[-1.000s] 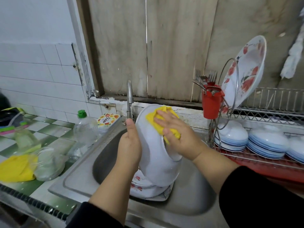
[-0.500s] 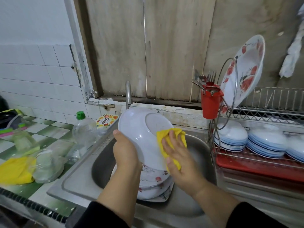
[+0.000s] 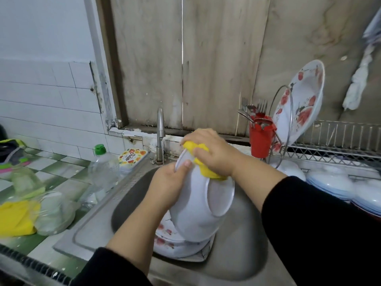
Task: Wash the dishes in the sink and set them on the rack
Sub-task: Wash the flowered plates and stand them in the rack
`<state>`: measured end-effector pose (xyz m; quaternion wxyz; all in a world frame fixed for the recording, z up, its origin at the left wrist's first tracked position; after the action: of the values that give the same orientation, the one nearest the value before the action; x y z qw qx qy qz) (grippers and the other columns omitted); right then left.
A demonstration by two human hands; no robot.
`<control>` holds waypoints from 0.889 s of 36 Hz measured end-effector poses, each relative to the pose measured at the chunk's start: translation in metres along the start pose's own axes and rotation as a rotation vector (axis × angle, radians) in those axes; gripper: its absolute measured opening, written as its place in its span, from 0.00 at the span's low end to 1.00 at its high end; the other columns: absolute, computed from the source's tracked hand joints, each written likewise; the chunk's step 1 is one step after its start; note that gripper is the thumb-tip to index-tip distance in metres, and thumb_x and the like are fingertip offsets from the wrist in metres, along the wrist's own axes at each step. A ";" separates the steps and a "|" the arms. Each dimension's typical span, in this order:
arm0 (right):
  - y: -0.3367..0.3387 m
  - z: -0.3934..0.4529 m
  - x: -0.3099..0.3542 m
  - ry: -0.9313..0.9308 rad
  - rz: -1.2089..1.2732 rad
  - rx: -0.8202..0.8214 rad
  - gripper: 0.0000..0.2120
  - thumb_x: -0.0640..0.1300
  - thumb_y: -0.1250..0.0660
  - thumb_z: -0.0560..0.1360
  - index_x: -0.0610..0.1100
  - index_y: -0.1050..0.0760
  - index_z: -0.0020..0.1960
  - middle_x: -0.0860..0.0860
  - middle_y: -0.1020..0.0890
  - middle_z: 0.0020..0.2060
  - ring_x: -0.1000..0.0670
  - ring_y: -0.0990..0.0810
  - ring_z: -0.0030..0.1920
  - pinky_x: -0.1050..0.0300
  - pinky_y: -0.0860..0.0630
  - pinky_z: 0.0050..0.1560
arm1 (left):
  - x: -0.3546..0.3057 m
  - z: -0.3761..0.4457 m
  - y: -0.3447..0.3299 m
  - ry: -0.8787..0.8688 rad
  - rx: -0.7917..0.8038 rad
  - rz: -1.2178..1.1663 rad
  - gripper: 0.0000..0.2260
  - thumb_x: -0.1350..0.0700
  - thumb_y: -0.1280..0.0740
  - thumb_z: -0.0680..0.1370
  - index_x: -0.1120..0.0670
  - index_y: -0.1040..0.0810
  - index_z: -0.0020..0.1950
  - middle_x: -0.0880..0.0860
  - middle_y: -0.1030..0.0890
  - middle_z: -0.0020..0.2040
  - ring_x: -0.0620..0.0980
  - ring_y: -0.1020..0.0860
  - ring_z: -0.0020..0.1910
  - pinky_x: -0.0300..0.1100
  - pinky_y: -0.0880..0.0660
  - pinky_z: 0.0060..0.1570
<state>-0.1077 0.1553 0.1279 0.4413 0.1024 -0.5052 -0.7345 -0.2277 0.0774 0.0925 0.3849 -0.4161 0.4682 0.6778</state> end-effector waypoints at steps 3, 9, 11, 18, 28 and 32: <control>0.016 0.005 -0.022 -0.284 0.401 -0.111 0.21 0.50 0.44 0.73 0.43 0.26 0.62 0.43 0.23 0.56 0.50 0.29 0.56 0.67 0.32 0.55 | 0.002 0.003 0.012 -0.002 -0.039 -0.069 0.17 0.43 0.36 0.78 0.54 0.23 0.36 0.56 0.19 0.39 0.56 0.22 0.41 0.50 0.26 0.45; 0.006 -0.025 -0.065 -0.758 0.822 -0.255 0.09 0.47 0.38 0.75 0.46 0.22 0.40 0.46 0.22 0.39 0.46 0.25 0.43 0.51 0.29 0.50 | 0.002 0.002 0.025 0.027 -0.139 -0.305 0.16 0.40 0.34 0.74 0.53 0.20 0.40 0.58 0.18 0.41 0.62 0.20 0.45 0.56 0.24 0.48; -0.006 -0.036 -0.076 -0.901 0.863 -0.300 0.09 0.53 0.35 0.67 0.48 0.22 0.38 0.44 0.20 0.40 0.44 0.23 0.42 0.48 0.27 0.50 | 0.005 0.002 0.023 0.031 -0.141 -0.305 0.12 0.46 0.36 0.79 0.52 0.22 0.40 0.55 0.19 0.39 0.58 0.21 0.42 0.51 0.26 0.45; -0.034 -0.069 -0.074 -1.086 1.207 -0.415 0.09 0.49 0.40 0.72 0.46 0.24 0.39 0.44 0.21 0.39 0.43 0.23 0.40 0.53 0.27 0.45 | 0.010 0.002 0.012 0.046 -0.272 -0.358 0.14 0.45 0.40 0.80 0.53 0.24 0.43 0.54 0.20 0.43 0.54 0.22 0.45 0.48 0.26 0.47; -0.068 -0.084 -0.046 -1.214 1.647 -0.546 0.17 0.49 0.44 0.78 0.40 0.21 0.53 0.41 0.16 0.45 0.39 0.22 0.50 0.45 0.29 0.58 | 0.005 -0.010 -0.032 0.047 -0.037 -0.512 0.11 0.45 0.34 0.74 0.53 0.23 0.45 0.53 0.20 0.43 0.54 0.23 0.46 0.45 0.27 0.46; -0.023 -0.081 -0.068 -1.162 1.187 -0.587 0.10 0.43 0.38 0.76 0.41 0.23 0.40 0.43 0.20 0.37 0.43 0.23 0.39 0.52 0.27 0.46 | -0.008 0.027 0.005 0.287 0.020 -0.674 0.13 0.48 0.35 0.76 0.55 0.22 0.54 0.56 0.19 0.49 0.56 0.22 0.48 0.49 0.26 0.48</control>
<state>-0.0319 0.1558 0.0505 0.4319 -0.6844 -0.4106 -0.4201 -0.2347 0.1010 0.1076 0.5211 -0.6340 0.3608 0.4431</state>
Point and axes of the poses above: each hand's wrist, its own z-axis towards the middle knuckle, its own y-axis out of the back of the hand, x = y × z, the point moved 3 cm from there along z, towards the middle knuckle
